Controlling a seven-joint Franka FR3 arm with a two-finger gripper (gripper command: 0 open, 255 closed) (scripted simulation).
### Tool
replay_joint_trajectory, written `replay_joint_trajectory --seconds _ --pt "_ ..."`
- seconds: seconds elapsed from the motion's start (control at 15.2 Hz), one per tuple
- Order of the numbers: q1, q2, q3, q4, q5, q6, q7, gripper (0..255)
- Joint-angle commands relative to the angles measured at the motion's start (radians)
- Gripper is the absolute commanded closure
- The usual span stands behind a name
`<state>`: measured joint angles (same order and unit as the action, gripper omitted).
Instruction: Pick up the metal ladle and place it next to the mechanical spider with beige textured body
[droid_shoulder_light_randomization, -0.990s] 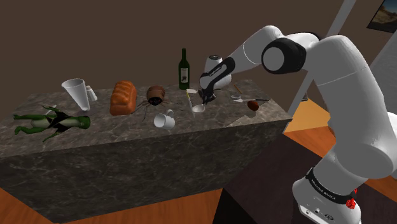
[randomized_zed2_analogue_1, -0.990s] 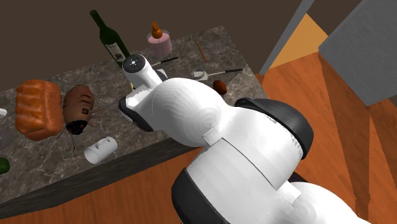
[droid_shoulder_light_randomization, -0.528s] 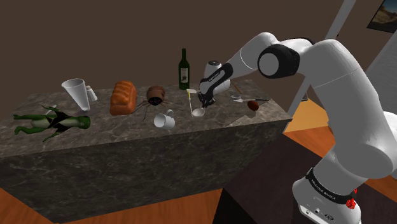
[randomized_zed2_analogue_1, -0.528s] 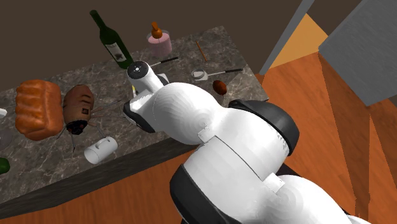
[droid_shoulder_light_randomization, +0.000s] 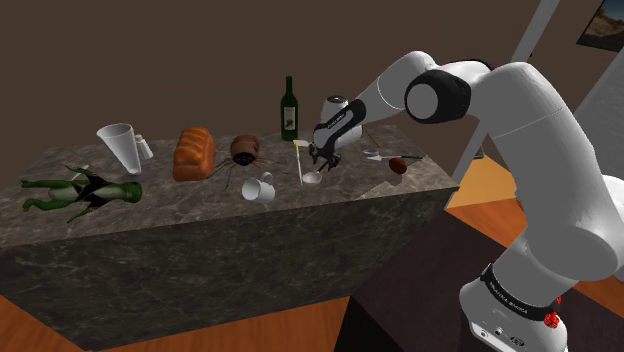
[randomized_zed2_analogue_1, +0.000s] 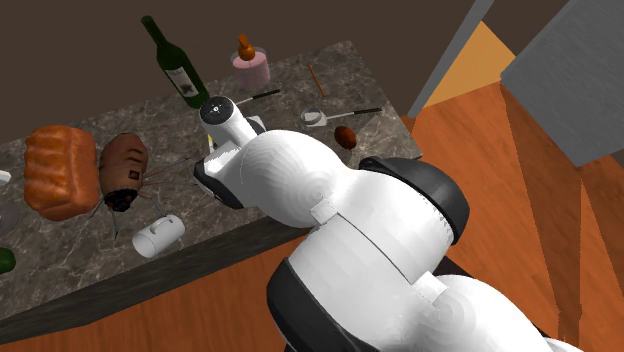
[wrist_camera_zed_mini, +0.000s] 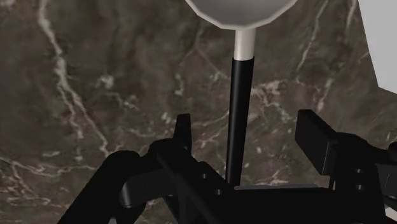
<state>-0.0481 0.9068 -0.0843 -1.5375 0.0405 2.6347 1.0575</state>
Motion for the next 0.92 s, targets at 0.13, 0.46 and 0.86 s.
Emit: replay_joint_trajectory --seconds 0.13,0.46,0.86 --pt "0.000 0.000 0.000 0.000 0.000 0.000 0.000 0" --pt "0.011 -0.126 -0.007 -0.087 -0.005 -0.039 0.003 0" --pt "0.011 -0.126 -0.007 -0.087 -0.005 -0.039 0.003 0"
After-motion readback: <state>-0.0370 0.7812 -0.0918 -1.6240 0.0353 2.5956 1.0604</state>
